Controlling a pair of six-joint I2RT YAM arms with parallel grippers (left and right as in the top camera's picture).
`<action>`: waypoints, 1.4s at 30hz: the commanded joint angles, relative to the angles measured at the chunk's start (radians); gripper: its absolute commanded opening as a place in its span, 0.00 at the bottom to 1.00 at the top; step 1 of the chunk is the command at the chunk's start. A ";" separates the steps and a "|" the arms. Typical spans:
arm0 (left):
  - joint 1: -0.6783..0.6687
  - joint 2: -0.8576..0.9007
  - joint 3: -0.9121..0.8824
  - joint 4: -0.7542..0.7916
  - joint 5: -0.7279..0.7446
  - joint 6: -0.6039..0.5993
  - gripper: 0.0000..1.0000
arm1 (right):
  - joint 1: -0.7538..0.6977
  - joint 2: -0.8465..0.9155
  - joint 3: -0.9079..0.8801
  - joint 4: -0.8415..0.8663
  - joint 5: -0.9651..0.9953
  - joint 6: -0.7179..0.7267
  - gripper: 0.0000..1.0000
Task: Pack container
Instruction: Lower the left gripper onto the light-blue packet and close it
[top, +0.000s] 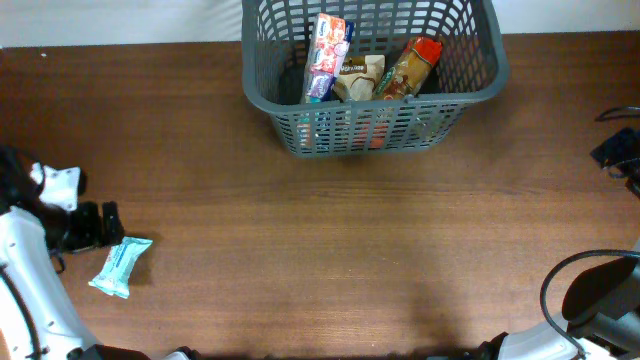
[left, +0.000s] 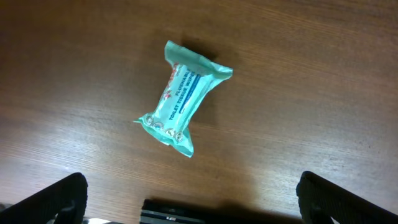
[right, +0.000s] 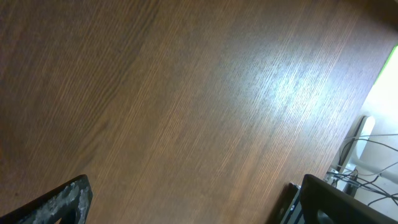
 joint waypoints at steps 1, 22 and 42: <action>0.043 -0.008 -0.036 0.013 0.092 0.051 0.99 | -0.002 -0.010 -0.003 0.000 0.002 0.009 0.99; 0.041 -0.004 -0.316 0.347 0.252 -0.266 0.99 | -0.002 -0.010 -0.003 0.000 0.002 0.009 0.99; 0.041 -0.004 -0.364 0.339 0.213 -1.118 0.99 | -0.002 -0.010 -0.003 0.000 0.002 0.009 0.99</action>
